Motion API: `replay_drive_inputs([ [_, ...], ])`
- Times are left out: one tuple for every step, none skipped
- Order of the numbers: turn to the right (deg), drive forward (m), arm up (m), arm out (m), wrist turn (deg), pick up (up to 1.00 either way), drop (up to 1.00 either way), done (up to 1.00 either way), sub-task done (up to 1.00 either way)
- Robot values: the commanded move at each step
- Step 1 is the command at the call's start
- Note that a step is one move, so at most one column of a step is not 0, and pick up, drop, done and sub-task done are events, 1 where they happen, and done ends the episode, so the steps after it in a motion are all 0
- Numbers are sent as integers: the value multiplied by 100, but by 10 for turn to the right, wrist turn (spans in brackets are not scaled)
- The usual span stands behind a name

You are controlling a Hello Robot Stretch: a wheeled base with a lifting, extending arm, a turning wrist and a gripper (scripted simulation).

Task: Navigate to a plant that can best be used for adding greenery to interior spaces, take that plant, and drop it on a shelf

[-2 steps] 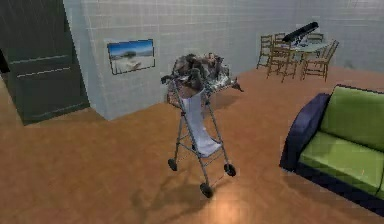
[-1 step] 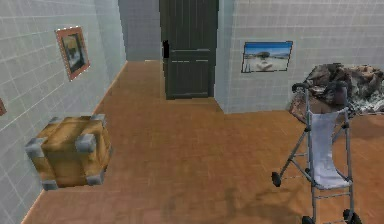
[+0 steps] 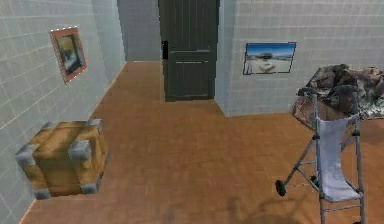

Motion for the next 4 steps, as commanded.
replay_drive_inputs([
  [450,0,0,0,0,0,0,0,0],
  [450,0,0,0,0,0,0,0,0],
  [450,0,0,0,0,0,0,0,0],
  [240,0,0,0,0,0,0,0,0],
])
